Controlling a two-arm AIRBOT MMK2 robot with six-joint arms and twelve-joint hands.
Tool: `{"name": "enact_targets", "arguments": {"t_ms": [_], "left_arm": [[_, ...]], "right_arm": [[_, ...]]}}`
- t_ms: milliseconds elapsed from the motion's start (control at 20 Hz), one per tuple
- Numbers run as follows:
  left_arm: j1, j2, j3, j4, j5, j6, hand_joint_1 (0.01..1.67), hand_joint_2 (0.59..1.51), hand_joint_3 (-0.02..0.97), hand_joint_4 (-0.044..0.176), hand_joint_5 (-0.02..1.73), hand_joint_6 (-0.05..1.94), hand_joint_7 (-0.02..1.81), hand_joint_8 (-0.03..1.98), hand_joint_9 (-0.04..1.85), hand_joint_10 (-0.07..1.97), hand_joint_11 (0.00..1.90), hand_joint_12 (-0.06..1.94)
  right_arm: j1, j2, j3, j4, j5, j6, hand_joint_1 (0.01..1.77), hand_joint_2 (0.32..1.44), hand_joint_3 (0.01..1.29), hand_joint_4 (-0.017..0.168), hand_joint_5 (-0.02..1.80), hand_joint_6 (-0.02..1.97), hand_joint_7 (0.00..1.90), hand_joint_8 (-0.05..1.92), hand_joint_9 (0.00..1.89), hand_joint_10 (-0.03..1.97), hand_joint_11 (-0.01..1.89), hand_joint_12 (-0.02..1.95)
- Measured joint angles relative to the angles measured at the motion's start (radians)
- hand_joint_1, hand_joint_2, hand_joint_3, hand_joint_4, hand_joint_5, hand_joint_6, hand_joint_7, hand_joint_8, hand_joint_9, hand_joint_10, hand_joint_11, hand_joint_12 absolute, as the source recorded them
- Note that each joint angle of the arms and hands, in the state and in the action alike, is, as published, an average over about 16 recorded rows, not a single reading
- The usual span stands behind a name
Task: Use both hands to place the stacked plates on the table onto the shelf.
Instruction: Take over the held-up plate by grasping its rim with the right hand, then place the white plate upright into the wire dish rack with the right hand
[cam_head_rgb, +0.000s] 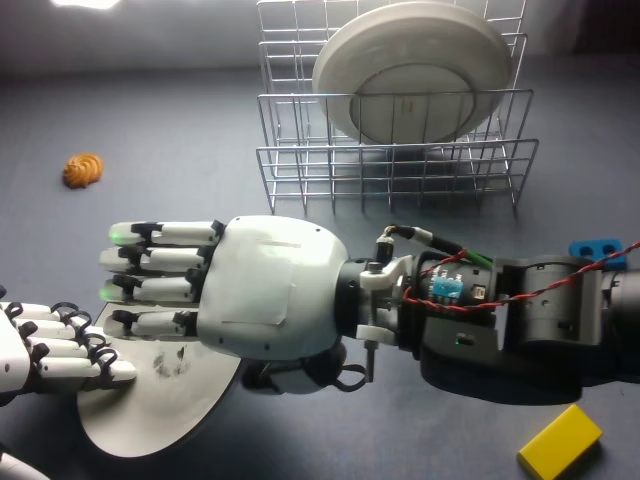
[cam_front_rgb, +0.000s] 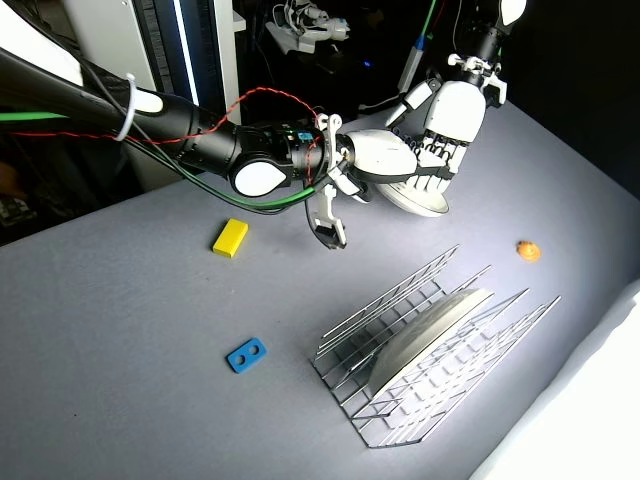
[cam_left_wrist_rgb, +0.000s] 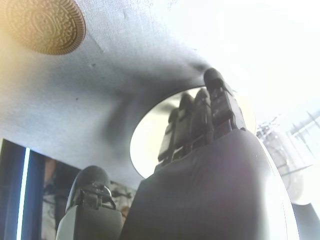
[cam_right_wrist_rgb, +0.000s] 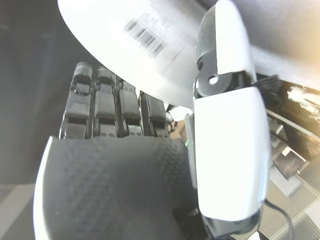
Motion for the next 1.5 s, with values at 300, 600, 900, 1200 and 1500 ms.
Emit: {"name": "enact_targets", "arguments": {"t_ms": [300, 600, 900, 1200, 1500], "left_arm": [[0.000, 0.000, 0.002, -0.002, -0.001, 0.000, 0.02, 1.147, 0.008, 0.002, 0.04, -0.03, 0.07, -0.01, 0.02, -0.04, 0.02, 0.21], [0.001, 0.000, 0.003, -0.004, -0.003, 0.000, 0.02, 1.148, 0.009, 0.002, 0.05, -0.03, 0.07, -0.01, 0.02, -0.04, 0.02, 0.21], [0.002, 0.000, 0.004, -0.009, -0.001, 0.000, 0.02, 1.152, 0.009, 0.004, 0.06, -0.03, 0.08, -0.01, 0.02, -0.04, 0.02, 0.22], [-0.021, 0.000, 0.012, -0.039, 0.015, 0.000, 0.02, 1.149, 0.008, 0.005, 0.08, -0.02, 0.09, -0.01, 0.03, -0.03, 0.02, 0.24], [-0.078, 0.007, 0.043, -0.094, 0.053, 0.000, 0.02, 1.148, 0.008, 0.003, 0.10, -0.01, 0.10, 0.00, 0.05, -0.01, 0.02, 0.25]], "right_arm": [[-0.005, -0.040, 0.034, 0.009, -0.007, -0.010, 1.01, 0.97, 0.01, 0.006, 0.35, 0.05, 0.24, 0.02, 0.11, 0.03, 0.02, 0.17], [-0.012, -0.065, 0.055, 0.018, -0.006, -0.018, 1.04, 0.98, 0.01, 0.004, 0.42, 0.05, 0.34, 0.03, 0.24, 0.04, 0.05, 0.55], [-0.020, -0.078, 0.062, 0.020, 0.007, -0.022, 1.11, 1.02, 0.01, 0.002, 0.56, 0.27, 0.55, 0.22, 0.53, 0.16, 0.26, 1.01], [-0.024, -0.086, 0.065, 0.018, 0.026, -0.025, 1.14, 1.03, 0.01, -0.002, 0.70, 0.57, 0.77, 0.54, 0.82, 0.51, 0.54, 1.43], [-0.022, -0.085, 0.064, 0.013, 0.041, -0.027, 1.14, 1.02, 0.01, -0.005, 0.75, 0.83, 0.87, 0.84, 0.96, 0.81, 0.73, 1.52]]}}
